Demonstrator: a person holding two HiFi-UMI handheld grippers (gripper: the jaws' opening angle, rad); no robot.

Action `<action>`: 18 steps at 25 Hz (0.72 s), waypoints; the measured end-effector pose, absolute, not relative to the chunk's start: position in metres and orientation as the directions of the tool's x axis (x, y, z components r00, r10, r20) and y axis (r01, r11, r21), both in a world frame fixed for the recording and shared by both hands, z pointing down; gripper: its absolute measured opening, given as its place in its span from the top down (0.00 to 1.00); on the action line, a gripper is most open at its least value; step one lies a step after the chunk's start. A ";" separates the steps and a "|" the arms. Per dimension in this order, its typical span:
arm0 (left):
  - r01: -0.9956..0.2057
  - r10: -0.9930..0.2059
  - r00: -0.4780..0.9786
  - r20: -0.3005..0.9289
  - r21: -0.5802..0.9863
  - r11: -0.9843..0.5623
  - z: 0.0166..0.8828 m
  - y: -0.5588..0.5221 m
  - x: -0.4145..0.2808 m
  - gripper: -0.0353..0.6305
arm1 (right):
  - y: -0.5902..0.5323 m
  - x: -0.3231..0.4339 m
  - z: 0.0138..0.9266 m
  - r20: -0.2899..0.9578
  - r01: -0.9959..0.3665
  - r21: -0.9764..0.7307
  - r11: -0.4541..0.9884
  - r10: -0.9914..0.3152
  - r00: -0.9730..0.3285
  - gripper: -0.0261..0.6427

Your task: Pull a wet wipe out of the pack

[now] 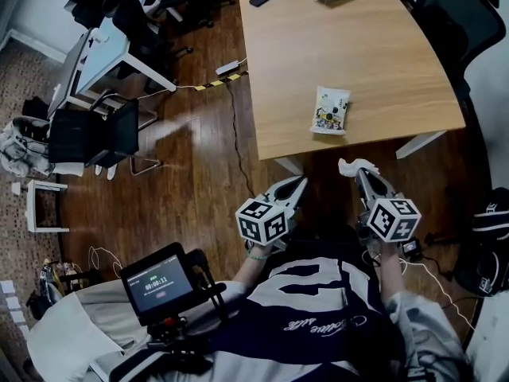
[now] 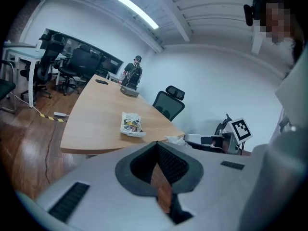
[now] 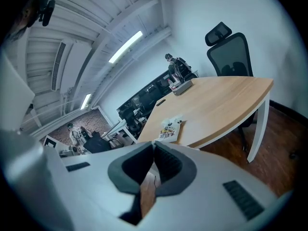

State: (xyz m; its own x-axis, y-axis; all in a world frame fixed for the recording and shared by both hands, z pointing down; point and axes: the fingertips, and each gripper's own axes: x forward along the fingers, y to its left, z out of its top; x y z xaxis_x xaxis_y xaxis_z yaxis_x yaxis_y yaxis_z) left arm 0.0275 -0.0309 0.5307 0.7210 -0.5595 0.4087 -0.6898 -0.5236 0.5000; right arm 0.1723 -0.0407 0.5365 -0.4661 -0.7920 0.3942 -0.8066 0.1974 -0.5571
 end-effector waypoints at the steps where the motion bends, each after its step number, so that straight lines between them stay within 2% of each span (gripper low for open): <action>1: -0.683 -0.559 0.727 0.399 0.507 -0.526 0.529 -0.028 0.025 0.94 | -0.038 0.169 0.536 0.395 -0.809 -0.554 0.196 -0.793 -0.463 0.96; 6: -0.651 -0.550 0.754 0.360 0.522 -0.551 0.518 -0.013 0.002 0.94 | -0.029 0.140 0.531 0.392 -0.820 -0.537 0.198 -0.802 -0.451 0.96; 14: -0.647 -0.558 0.753 0.347 0.542 -0.536 0.515 0.042 -0.097 0.94 | 0.015 0.054 0.522 0.386 -0.843 -0.506 0.186 -0.825 -0.413 0.96; 18: -0.620 -0.520 0.778 0.351 0.563 -0.547 0.527 0.072 -0.126 0.94 | 0.053 0.023 0.530 0.411 -0.855 -0.498 0.144 -0.829 -0.379 0.96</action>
